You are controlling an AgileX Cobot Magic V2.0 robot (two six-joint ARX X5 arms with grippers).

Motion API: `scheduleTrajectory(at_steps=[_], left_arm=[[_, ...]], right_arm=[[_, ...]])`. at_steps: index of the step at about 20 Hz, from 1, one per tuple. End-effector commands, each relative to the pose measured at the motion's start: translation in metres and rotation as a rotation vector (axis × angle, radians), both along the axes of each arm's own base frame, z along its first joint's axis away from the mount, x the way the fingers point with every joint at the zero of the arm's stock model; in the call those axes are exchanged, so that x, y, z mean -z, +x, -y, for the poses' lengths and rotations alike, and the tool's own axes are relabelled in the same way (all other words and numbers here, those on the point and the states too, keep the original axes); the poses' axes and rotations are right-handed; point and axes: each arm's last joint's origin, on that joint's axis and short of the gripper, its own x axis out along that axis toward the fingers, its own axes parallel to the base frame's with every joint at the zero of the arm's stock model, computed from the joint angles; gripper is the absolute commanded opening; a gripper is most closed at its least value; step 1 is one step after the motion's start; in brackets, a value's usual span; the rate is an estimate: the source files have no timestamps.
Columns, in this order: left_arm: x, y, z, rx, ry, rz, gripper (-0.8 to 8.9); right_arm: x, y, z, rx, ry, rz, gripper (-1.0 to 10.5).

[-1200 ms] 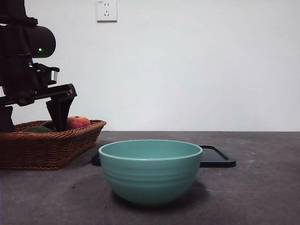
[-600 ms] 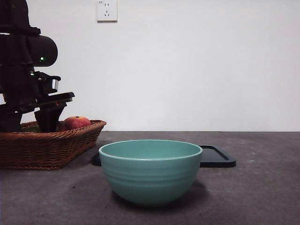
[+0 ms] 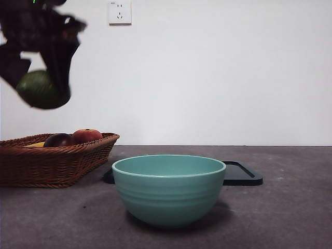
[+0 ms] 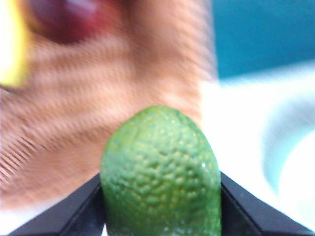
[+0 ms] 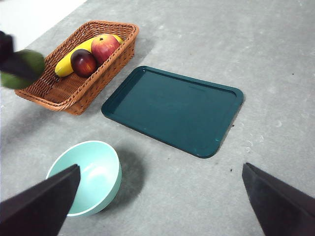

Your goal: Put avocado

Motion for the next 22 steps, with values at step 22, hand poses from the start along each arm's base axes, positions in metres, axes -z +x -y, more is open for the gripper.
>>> scheduleTrajectory(at_steps=[22], left_arm=[[0.097, -0.048, 0.186, 0.453, 0.066, -0.083, 2.09]], right_arm=[[-0.005, 0.000, -0.001, -0.005, 0.006, 0.021, 5.3]])
